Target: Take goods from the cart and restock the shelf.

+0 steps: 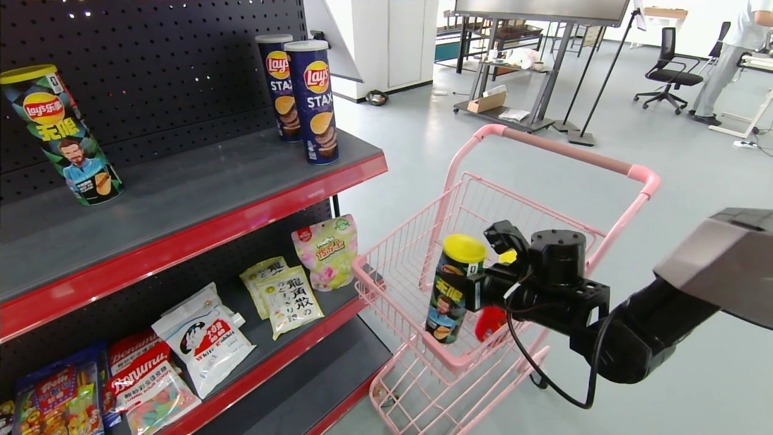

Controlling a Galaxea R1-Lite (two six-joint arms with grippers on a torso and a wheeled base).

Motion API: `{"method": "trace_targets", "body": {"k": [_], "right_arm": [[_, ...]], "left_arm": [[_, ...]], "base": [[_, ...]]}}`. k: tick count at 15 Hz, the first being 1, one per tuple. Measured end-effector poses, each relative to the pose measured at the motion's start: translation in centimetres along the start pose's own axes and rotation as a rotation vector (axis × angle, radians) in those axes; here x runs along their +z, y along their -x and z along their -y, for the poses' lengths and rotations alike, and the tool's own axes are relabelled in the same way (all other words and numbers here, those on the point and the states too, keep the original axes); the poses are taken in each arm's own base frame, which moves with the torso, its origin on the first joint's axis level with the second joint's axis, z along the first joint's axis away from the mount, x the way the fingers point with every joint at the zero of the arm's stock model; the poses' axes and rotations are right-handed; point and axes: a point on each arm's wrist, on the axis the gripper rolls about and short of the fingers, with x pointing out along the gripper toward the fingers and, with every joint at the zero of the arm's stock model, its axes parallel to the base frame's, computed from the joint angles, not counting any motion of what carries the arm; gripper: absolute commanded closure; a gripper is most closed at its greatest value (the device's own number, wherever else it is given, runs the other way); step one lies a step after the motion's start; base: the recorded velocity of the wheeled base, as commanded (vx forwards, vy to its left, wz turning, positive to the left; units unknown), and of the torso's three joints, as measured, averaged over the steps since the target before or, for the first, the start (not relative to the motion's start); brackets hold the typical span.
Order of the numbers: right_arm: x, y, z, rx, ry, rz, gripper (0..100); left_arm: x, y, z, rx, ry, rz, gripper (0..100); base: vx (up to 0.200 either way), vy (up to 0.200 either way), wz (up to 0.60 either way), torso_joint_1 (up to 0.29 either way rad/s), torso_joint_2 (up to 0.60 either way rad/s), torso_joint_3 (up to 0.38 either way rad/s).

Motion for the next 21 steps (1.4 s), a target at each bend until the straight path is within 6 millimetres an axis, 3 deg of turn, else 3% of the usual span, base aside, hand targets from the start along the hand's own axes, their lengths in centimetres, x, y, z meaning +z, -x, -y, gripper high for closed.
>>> {"method": "trace_targets", "body": {"k": [3, 6, 9, 12, 16, 21], "right_arm": [[3.9, 1.8, -1.8, 0.009, 0.020, 0.041, 100], [9.0, 5.1, -3.6, -0.011, 0.067, 0.061, 100], [14.1, 10.5, -5.2, -0.089, 0.177, 0.135, 100], [16.5, 17.0, -6.6, -0.172, 0.214, 0.218, 100], [14.3, 25.8, -7.1, -0.287, 0.228, 0.193, 100], [7.5, 33.9, -6.2, -0.518, 0.210, 0.117, 100]], "left_arm": [[0.0, 0.0, 0.0, 0.000, 0.000, -0.001, 0], [0.0, 0.0, 0.0, 0.000, 0.000, 0.000, 0], [0.0, 0.0, 0.0, 0.000, 0.002, -0.001, 0], [0.0, 0.0, 0.0, 0.000, 0.002, -0.001, 0], [0.0, 0.0, 0.0, 0.000, 0.002, -0.001, 0], [0.0, 0.0, 0.0, 0.000, 0.002, -0.001, 0]], "base": [[0.000, 0.000, 0.00, 0.000, 0.00, 0.000], [0.000, 0.000, 0.00, 0.000, 0.00, 0.000], [0.000, 0.000, 0.00, 0.000, 0.00, 0.000], [0.000, 0.000, 0.00, 0.000, 0.00, 0.000], [0.000, 0.000, 0.00, 0.000, 0.00, 0.000], [0.000, 0.000, 0.00, 0.000, 0.00, 0.000]]}}
